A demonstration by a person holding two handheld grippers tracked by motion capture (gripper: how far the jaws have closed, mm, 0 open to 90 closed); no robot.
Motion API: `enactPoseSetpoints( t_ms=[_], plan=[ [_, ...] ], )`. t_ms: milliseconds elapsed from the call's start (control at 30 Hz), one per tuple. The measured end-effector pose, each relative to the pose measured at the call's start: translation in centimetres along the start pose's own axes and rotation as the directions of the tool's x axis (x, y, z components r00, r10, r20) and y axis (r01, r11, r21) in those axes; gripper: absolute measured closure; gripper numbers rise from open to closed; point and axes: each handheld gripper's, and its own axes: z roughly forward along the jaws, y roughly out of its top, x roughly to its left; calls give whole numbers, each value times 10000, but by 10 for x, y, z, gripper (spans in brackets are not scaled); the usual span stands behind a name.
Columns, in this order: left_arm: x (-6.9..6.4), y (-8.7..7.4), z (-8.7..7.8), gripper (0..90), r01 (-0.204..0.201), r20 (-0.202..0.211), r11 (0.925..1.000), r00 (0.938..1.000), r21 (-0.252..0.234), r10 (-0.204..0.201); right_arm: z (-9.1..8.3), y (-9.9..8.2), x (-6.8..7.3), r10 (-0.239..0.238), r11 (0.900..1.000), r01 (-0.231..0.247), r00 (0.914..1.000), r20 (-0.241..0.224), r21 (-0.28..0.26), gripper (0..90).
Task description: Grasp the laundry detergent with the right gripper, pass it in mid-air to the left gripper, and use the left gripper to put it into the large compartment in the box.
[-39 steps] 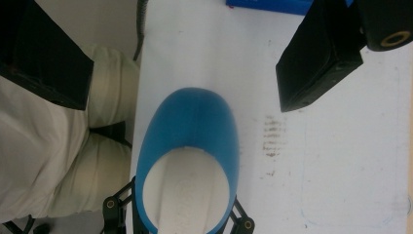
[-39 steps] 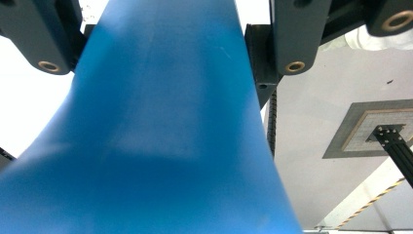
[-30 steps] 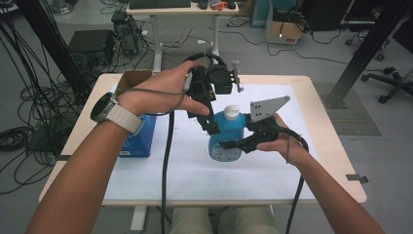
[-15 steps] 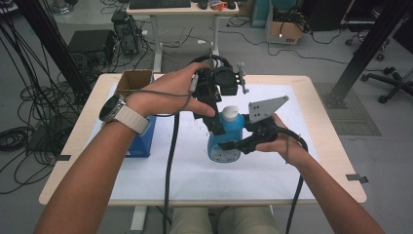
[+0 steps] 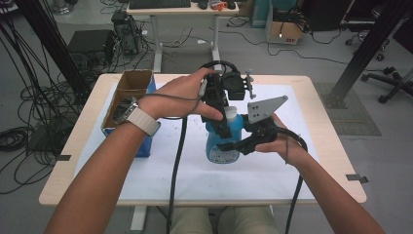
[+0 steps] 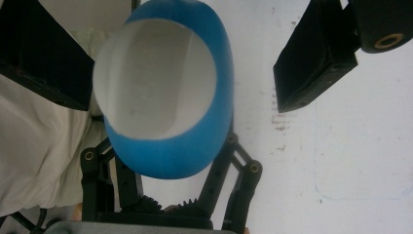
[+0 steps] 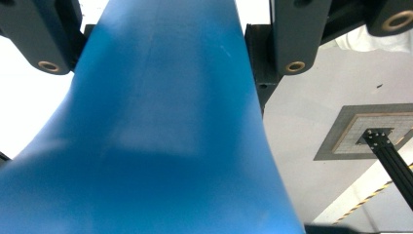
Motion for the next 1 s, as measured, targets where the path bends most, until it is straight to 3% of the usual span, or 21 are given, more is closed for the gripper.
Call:
enactPoseSetpoints(
  t_ms=[67, 100, 200, 433, 467, 567, 633, 733, 1000],
  plan=[
    [0, 0, 2, 104, 107, 95, 9999, 9999, 19, -107, 0, 0, 0, 32, 10000, -32, 10000, -6, 10, 435],
    [0, 0, 5, 107, 12, 87, 9997, 10000, -228, -10, 0, 0, 0, 15, 10000, -15, 10000, -17, -7, 435],
    [0, 2, 5, 138, -48, 155, 10000, 9999, 67, 47, -1, 0, 1, 8, 10000, -8, 10000, -30, -47, 435],
    [-1, 2, 11, 204, -194, 404, 9996, 9990, -196, 202, 0, 0, 1, -7, 10000, 7, 10000, -45, -27, 435],
    [0, 3, 10, 224, -303, 516, 9995, 9982, 72, 298, 0, 0, 1, -14, 10000, 14, 10000, -57, -28, 434],
    [-1, 3, 10, 255, -290, 553, 9996, 9980, -20, 291, 1, -1, 2, 19, 10000, -19, 10000, -55, -10, 435],
    [-2, 3, 10, 327, -300, 666, 9995, 9973, -49, 302, 1, -1, 1, 30, 10000, -30, 10000, -44, 14, 435],
    [-1, 2, 11, 370, -347, 605, 9994, 9976, 8, 346, 2, -1, 2, -5, 10000, 6, 10000, -98, 52, 435],
    [-2, 2, 12, 374, -365, 506, 9992, 9981, 158, 356, 4, -2, 2, 25, 10000, -24, 9999, -106, 93, 434]
  ],
)
